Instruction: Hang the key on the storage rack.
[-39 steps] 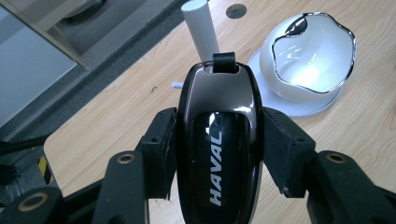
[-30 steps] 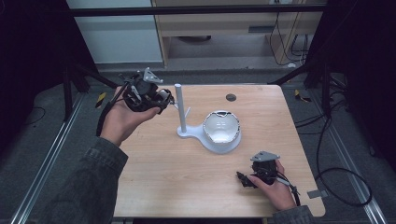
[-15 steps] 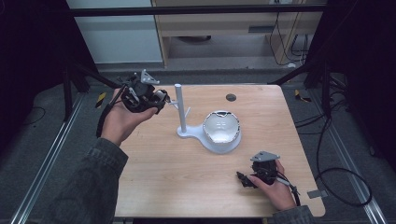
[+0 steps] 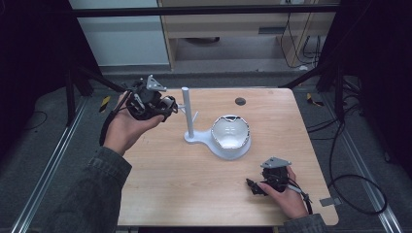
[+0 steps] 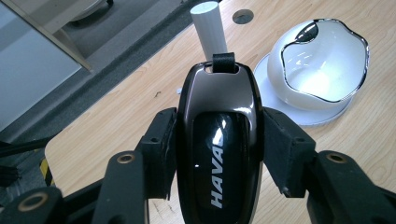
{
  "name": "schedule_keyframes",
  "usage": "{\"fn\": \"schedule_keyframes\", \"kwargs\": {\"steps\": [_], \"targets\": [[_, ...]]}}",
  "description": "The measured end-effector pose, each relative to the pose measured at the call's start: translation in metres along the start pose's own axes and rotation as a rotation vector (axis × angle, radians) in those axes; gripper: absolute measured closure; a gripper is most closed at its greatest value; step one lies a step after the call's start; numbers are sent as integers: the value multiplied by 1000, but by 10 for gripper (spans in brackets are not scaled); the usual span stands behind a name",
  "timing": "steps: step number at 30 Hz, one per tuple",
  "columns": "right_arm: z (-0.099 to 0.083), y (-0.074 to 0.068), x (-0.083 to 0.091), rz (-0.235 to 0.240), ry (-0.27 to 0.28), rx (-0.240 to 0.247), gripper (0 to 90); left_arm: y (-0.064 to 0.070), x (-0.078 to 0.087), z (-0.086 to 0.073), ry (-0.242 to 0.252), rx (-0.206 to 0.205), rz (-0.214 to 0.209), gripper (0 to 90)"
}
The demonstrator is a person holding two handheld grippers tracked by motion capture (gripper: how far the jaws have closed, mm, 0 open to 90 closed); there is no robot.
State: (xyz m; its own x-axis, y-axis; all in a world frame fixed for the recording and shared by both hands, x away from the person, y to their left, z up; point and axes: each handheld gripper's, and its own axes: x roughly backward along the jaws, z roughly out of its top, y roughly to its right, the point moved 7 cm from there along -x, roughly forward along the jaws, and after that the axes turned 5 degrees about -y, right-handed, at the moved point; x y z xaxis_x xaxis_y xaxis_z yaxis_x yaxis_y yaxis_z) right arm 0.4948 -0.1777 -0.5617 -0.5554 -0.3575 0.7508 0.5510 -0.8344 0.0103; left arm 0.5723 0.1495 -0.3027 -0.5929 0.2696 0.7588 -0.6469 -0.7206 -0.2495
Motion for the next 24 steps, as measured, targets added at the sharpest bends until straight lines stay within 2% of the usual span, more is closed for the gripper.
{"fn": "schedule_keyframes", "kwargs": {"steps": [9, 13, 19, 24], "targets": [[0, 0, 0, 0, 1, 0, 4, 0, -12, 8, -5, 0, 10, 487], [0, 0, 0, 0, 0, 1, 4, -5, -19, 3, -14, 13, 20, 486], [0, 0, 0, 0, -3, 1, 4, -9, -27, -7, -14, 39, 13, 486], [0, 0, 0, -1, -3, 1, 4, -10, -31, -11, -10, 43, 10, 486]]}}
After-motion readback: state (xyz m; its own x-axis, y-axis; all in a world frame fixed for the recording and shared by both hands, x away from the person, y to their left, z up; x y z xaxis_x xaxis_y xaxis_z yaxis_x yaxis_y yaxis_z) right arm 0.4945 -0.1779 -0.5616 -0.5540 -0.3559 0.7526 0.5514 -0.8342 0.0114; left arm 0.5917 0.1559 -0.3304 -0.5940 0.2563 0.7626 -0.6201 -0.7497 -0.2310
